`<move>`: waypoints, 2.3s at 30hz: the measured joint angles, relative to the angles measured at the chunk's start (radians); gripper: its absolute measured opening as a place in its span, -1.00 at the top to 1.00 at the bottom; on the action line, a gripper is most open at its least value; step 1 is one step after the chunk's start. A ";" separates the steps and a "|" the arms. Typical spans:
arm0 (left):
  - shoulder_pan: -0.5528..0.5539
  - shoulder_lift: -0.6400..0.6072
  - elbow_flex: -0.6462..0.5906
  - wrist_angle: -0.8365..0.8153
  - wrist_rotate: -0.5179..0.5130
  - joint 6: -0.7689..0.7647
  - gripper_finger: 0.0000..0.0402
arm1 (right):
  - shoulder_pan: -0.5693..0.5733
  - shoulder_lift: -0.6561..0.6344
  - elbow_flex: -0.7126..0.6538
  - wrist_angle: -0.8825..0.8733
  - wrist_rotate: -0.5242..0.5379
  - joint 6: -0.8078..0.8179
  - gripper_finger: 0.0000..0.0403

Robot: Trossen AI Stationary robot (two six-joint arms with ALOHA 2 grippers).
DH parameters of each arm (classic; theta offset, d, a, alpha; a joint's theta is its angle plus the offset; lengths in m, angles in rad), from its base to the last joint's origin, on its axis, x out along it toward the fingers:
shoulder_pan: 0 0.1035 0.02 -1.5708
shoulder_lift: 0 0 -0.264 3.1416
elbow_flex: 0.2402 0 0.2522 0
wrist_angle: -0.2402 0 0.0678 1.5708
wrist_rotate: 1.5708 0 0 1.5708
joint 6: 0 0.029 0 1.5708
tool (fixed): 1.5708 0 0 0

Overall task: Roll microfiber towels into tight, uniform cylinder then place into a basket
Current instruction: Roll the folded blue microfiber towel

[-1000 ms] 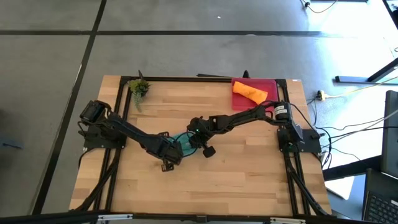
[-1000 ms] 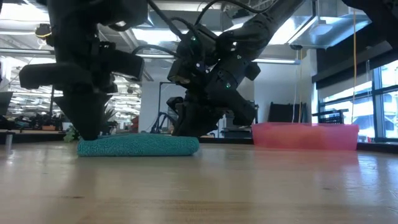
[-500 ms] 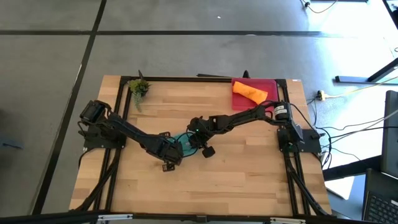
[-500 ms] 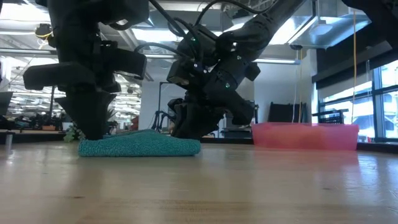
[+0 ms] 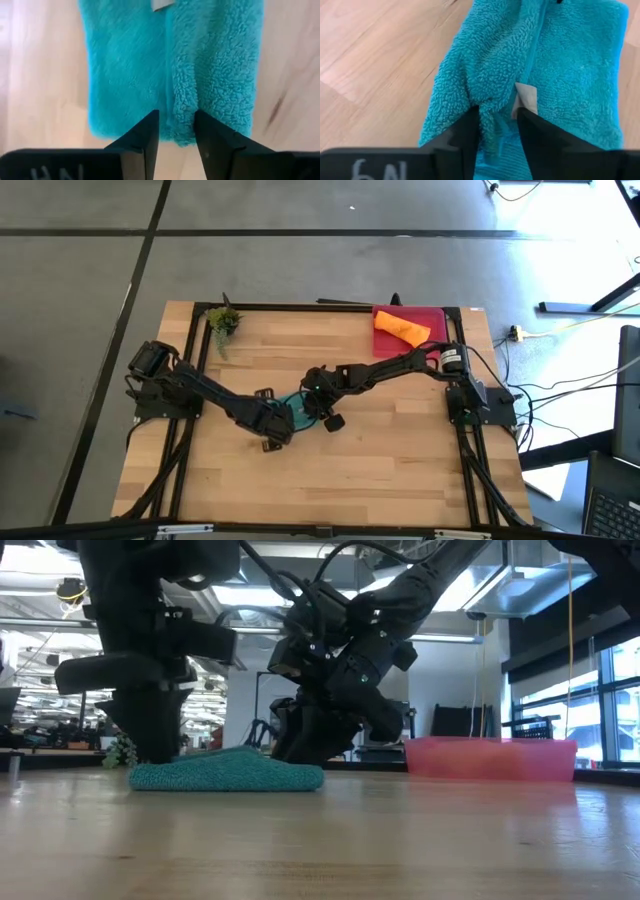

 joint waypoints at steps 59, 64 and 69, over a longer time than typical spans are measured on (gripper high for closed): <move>-0.013 -0.042 -0.211 0.320 -0.009 0.032 0.43 | 0.094 -0.147 -0.008 -0.126 0.210 -0.046 0.20; -0.013 -0.042 -0.212 0.323 -0.008 0.033 0.43 | 0.138 -0.146 -0.064 -0.010 0.195 -0.078 0.20; -0.013 -0.042 -0.212 0.326 -0.009 0.034 0.43 | 0.132 -0.134 -0.116 0.112 0.194 -0.113 0.20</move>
